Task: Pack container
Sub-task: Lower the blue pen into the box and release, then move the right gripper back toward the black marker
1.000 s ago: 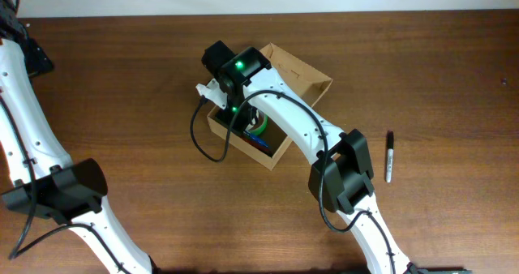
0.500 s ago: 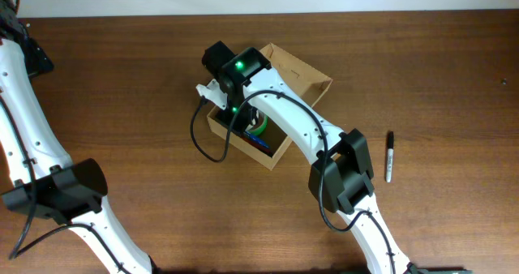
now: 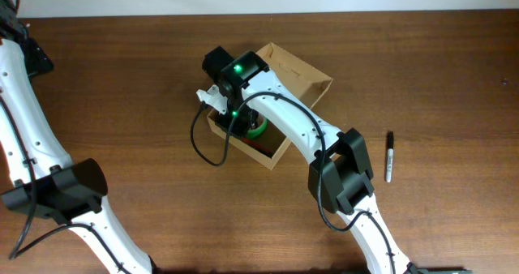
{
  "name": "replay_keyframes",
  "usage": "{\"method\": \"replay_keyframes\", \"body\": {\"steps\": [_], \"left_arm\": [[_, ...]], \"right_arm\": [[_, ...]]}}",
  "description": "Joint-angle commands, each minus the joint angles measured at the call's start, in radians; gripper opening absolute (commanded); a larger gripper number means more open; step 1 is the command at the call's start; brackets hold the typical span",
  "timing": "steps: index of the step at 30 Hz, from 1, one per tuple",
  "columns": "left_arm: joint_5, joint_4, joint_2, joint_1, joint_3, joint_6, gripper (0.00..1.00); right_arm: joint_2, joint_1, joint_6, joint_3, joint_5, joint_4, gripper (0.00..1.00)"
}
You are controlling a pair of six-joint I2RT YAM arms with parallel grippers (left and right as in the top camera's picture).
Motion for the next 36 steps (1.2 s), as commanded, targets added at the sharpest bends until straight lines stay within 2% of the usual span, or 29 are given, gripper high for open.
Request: {"method": "replay_keyframes", "body": {"steps": [1, 11, 16, 21, 26, 31, 36], "left_arm": [[0.001, -0.001, -0.004, 0.003, 0.006, 0.012, 1.0], [0.001, -0.001, -0.004, 0.003, 0.006, 0.012, 1.0], [0.0, -0.001, -0.004, 0.003, 0.006, 0.012, 1.0], [0.001, -0.001, -0.004, 0.003, 0.006, 0.012, 1.0], [0.001, -0.001, -0.004, 0.003, 0.006, 0.012, 1.0], [0.001, -0.001, -0.004, 0.003, 0.006, 0.012, 1.0], [0.001, -0.001, -0.004, 0.003, 0.006, 0.012, 1.0]], "right_arm": [[-0.047, -0.003, 0.001, 0.046, 0.016, -0.01, 0.24], [-0.265, -0.051, 0.053, 0.184, 0.221, -0.115, 0.33], [-0.476, -0.188, 0.111, 0.127, 0.3, -0.145, 0.33], [-0.728, -0.457, 0.137, -0.148, 0.29, -0.025, 0.34], [-0.949, -0.719, 0.137, -0.595, 0.269, 0.17, 0.41], [-0.96, -0.821, 0.188, -0.873, 0.163, 0.193, 0.42], [-0.89, -0.827, 0.239, -1.094, 0.14, 0.351, 0.48]]}}
